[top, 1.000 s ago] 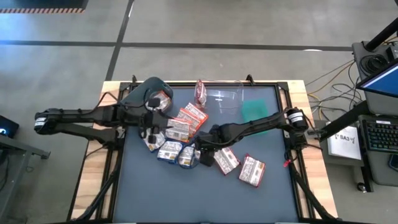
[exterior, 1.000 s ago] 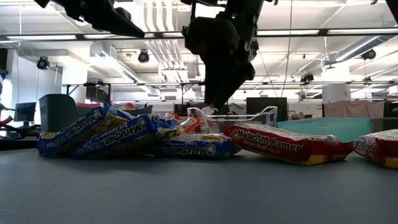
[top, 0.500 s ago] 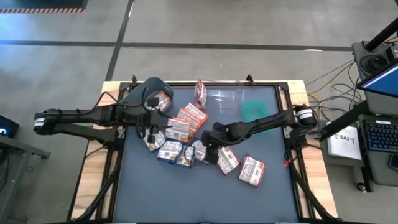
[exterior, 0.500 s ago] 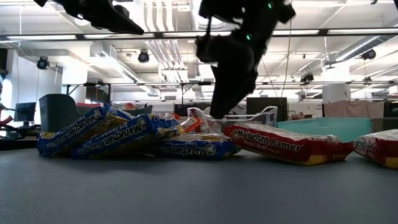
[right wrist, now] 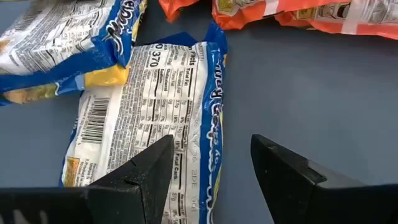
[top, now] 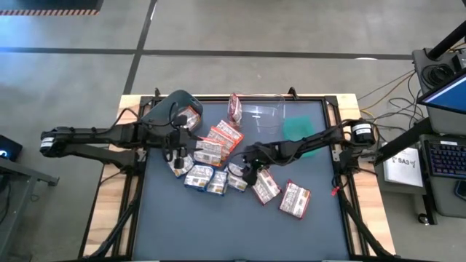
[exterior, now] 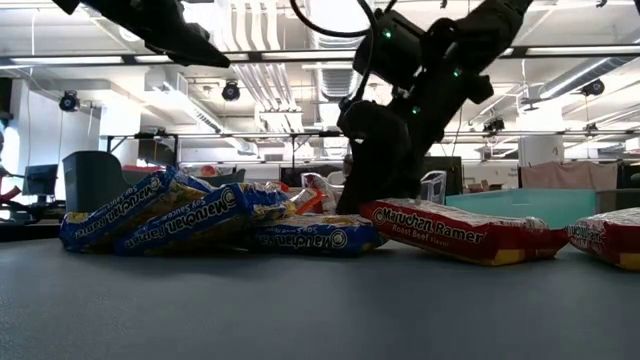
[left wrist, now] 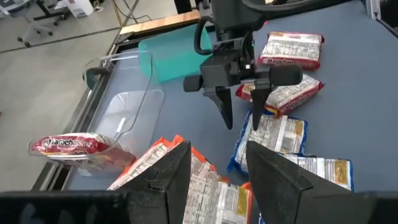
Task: Sort Maruchan noodles
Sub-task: Put the blue noodle pack into the green bin
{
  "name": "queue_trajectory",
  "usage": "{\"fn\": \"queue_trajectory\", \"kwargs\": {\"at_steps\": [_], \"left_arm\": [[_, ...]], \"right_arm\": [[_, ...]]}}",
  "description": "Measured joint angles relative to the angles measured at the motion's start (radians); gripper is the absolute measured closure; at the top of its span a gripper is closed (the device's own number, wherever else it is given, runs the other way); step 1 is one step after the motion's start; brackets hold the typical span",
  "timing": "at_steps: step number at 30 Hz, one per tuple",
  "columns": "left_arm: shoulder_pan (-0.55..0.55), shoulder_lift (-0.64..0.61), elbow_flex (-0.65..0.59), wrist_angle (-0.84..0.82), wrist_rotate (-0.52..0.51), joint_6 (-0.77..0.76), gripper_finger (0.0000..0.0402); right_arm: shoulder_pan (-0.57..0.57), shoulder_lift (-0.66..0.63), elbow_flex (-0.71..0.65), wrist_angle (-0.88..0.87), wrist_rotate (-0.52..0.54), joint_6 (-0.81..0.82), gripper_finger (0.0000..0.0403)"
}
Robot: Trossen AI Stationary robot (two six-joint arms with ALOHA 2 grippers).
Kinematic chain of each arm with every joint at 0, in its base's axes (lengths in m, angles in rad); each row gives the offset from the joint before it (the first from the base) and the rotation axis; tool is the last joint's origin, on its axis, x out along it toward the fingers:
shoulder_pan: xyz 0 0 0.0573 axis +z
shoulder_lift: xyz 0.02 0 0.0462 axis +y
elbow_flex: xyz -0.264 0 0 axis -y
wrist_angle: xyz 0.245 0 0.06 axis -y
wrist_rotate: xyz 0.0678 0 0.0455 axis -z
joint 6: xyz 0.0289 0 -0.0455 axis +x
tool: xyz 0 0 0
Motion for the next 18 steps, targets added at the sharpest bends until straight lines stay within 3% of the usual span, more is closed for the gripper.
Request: {"fn": "queue_trajectory", "kwargs": {"at_steps": [9, 18], "left_arm": [[0.001, 0.001, 0.0, 0.021, 0.0, 0.023, 0.0264], [0.001, 0.041, 0.0, 0.155, 0.0, 0.161, 0.0264]], "right_arm": [[-0.009, 0.011, -0.043, 0.09, -0.051, 0.066, 0.0212], [-0.011, 0.056, -0.043, 0.175, -0.082, 0.11, 0.0339]]}}
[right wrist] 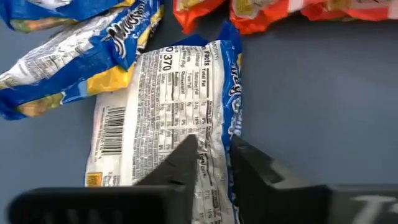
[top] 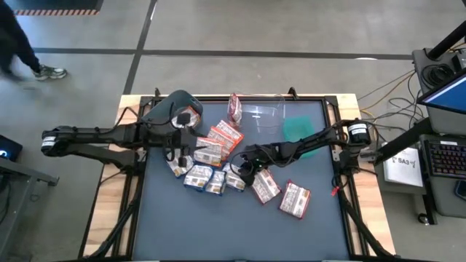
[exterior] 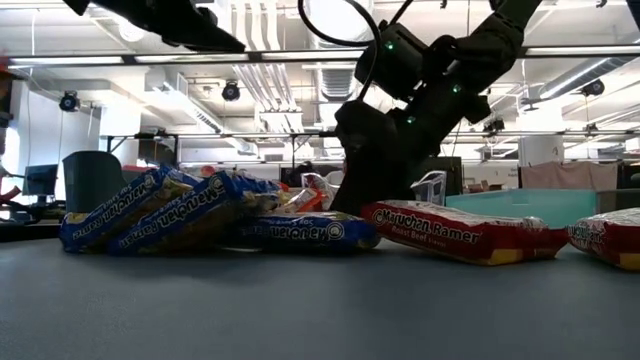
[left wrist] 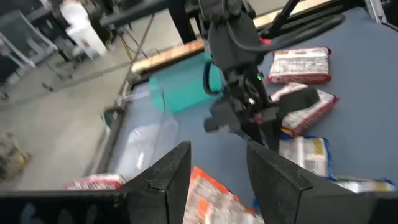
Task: Sort Maruchan noodles
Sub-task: Put the blue noodle pack into the green bin
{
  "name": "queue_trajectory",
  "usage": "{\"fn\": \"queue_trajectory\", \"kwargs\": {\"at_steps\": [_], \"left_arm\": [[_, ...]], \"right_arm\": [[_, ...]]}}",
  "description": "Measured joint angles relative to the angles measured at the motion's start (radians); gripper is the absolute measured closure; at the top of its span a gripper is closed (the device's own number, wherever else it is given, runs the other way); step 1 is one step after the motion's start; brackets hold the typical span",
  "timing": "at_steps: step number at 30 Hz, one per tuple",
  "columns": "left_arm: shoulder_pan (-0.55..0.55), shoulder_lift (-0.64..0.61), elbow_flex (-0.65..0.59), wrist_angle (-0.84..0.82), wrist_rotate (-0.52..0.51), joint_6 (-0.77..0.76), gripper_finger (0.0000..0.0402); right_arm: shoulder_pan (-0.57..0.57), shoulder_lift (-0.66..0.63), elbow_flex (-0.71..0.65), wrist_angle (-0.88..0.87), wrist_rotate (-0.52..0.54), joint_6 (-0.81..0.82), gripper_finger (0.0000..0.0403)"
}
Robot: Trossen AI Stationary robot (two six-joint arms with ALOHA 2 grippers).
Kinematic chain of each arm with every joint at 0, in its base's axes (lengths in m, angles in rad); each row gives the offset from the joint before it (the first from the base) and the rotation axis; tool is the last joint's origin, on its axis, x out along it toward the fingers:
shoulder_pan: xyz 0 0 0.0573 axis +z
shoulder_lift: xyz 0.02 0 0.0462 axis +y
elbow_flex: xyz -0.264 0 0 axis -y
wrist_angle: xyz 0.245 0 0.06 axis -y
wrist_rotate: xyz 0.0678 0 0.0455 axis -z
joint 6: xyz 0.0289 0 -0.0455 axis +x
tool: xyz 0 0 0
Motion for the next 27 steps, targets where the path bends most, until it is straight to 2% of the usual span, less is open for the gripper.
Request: {"fn": "queue_trajectory", "kwargs": {"at_steps": [3, 5, 11, 16, 21, 27], "left_arm": [[0.0, 0.024, 0.0, 0.049, -0.001, 0.052, 0.0264], [0.0, 0.041, 0.001, 0.089, -0.001, 0.091, 0.0264], [0.0, 0.093, 0.001, 0.184, -0.046, 0.195, 0.0264], [0.003, 0.133, 0.001, 0.259, -0.137, 0.249, 0.0264], [0.014, 0.165, 0.001, 0.294, -0.14, 0.309, 0.0264], [0.02, 0.205, 0.001, 0.316, -0.11, 0.312, 0.0264]], "right_arm": [[0.0, -0.007, 0.0, 0.01, 0.003, -0.003, 0.0382], [0.0, -0.02, -0.002, 0.005, 0.004, -0.003, 0.039], [0.001, -0.095, -0.004, -0.007, 0.025, 0.001, 0.0394], [0.025, -0.181, -0.003, -0.061, 0.13, 0.0, 0.0395], [0.061, -0.279, -0.002, -0.147, 0.233, -0.007, 0.0395], [0.086, -0.348, -0.002, -0.212, 0.264, -0.022, 0.0395]]}}
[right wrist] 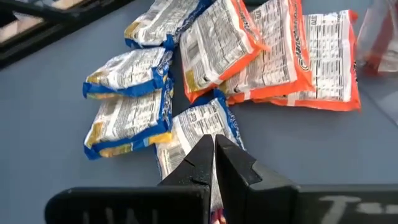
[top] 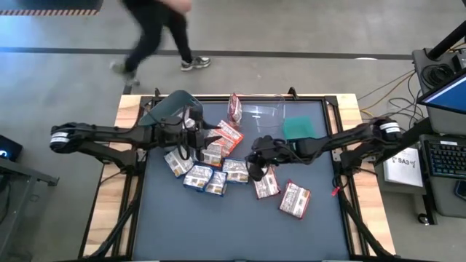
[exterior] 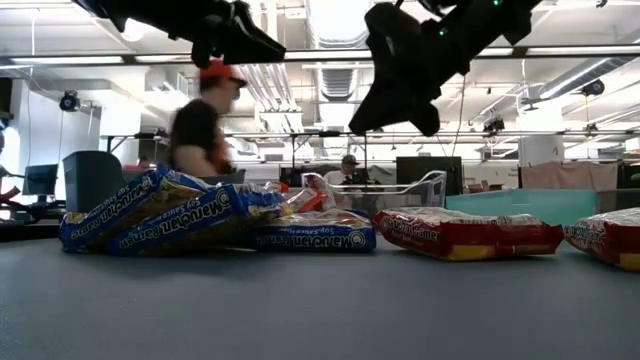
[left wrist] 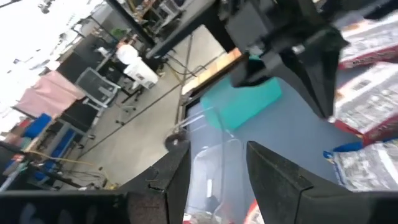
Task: Sort Maruchan noodles
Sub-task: Put the blue noodle pack into the green bin
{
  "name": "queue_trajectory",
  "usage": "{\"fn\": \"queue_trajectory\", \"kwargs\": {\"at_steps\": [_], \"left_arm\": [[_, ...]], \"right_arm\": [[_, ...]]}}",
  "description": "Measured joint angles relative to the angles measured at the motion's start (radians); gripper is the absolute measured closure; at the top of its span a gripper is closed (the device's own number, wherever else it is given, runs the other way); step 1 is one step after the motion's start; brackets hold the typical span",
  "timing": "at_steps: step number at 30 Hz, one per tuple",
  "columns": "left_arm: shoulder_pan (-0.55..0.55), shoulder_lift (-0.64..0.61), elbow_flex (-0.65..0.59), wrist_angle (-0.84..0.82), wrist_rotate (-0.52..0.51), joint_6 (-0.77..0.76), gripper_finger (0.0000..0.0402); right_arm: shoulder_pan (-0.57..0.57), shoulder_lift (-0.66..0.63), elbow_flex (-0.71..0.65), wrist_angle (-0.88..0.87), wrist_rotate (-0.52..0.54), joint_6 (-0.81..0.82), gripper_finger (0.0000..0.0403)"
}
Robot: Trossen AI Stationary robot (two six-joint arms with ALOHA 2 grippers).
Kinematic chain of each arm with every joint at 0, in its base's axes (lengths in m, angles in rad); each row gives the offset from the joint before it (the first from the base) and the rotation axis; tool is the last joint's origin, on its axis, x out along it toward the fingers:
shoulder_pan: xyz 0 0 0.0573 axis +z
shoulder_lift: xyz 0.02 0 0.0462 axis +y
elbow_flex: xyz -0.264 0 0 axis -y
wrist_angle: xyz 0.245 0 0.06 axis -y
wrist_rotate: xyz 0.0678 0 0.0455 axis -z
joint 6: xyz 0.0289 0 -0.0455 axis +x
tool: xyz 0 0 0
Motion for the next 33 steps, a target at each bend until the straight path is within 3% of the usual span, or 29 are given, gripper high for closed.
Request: {"fn": "queue_trajectory", "kwargs": {"at_steps": [6, 8, 12, 18, 22, 33], "left_arm": [[0.0, 0.053, 0.0, -0.115, 0.045, -0.019, 0.0277], [-0.001, 0.087, 0.0, -0.149, 0.11, -0.088, 0.0289], [-0.013, 0.185, 0.0, -0.19, 0.235, -0.243, 0.0327], [-0.055, 0.343, 0.0, -0.1, 0.25, -0.334, 0.0393], [-0.066, 0.434, 0.002, -0.012, 0.25, -0.366, 0.0394], [-0.065, 0.563, 0.02, -0.025, 0.251, -0.444, 0.0401]], "right_arm": [[0.024, -0.003, -0.006, -0.001, 0.043, -0.007, 0.0395], [0.024, 0.004, -0.017, -0.001, 0.044, 0.044, 0.0395], [0.023, 0.02, -0.038, -0.012, 0.039, 0.22, 0.0394], [0.022, 0.028, -0.04, -0.053, 0.013, 0.358, 0.0386], [0.015, 0.027, -0.039, -0.073, 0.012, 0.395, 0.0352], [-0.056, 0.104, -0.04, -0.089, -0.077, 0.452, 0.02]]}}
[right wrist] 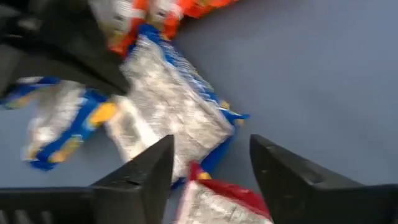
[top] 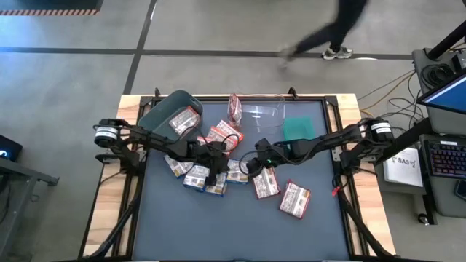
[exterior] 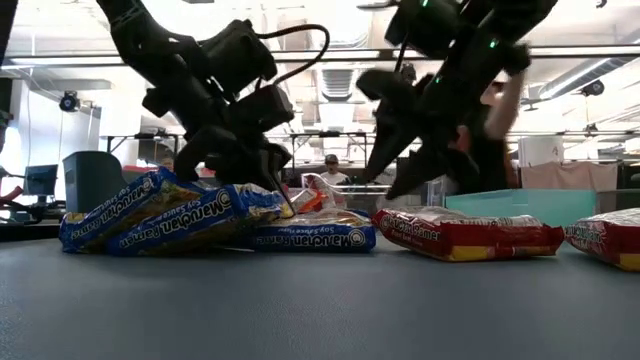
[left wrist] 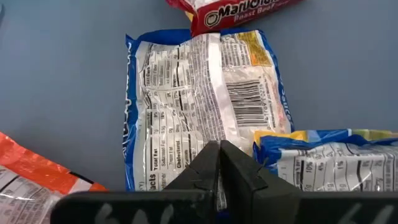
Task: Sort Maruchan noodles
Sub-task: Put the blue noodle pack into the green bin
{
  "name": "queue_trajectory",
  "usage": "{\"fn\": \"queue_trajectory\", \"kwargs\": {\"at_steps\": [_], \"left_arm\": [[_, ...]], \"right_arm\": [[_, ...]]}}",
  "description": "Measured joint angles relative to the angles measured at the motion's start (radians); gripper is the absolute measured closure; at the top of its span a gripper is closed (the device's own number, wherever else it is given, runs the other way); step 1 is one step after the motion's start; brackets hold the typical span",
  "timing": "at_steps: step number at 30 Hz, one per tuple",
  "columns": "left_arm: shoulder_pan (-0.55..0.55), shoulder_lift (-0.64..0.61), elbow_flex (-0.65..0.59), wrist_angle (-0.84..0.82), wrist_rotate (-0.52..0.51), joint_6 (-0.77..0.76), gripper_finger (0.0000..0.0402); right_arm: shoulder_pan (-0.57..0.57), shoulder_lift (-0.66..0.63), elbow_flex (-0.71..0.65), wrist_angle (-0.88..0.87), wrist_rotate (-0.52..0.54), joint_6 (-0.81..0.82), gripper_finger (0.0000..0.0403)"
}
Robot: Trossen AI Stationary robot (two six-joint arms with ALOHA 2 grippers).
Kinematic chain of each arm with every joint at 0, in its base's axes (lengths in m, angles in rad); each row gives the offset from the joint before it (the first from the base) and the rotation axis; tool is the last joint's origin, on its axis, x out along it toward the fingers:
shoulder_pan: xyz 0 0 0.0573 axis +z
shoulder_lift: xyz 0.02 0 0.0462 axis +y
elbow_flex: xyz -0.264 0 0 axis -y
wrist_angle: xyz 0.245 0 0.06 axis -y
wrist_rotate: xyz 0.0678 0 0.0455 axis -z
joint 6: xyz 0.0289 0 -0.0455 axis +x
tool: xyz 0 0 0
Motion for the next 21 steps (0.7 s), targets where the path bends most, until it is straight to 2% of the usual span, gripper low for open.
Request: {"fn": "queue_trajectory", "kwargs": {"at_steps": [5, 10, 15, 21], "left_arm": [[0.0, 0.012, -0.001, 0.0, 0.003, -0.007, 0.0401], [0.001, 0.012, -0.006, -0.001, 0.003, -0.007, 0.0401], [0.001, 0.013, -0.015, -0.004, 0.001, -0.014, 0.0402], [0.001, 0.014, -0.018, -0.003, -0.001, -0.015, 0.0402]], "right_arm": [[-0.034, 0.052, 0.007, 0.02, -0.048, -0.004, 0.0141], [-0.053, 0.1, 0.02, 0.05, -0.103, -0.014, 0.0106], [-0.057, 0.156, 0.021, 0.189, -0.172, -0.014, 0.0101], [-0.058, 0.204, 0.02, 0.274, -0.178, -0.003, 0.0123]]}}
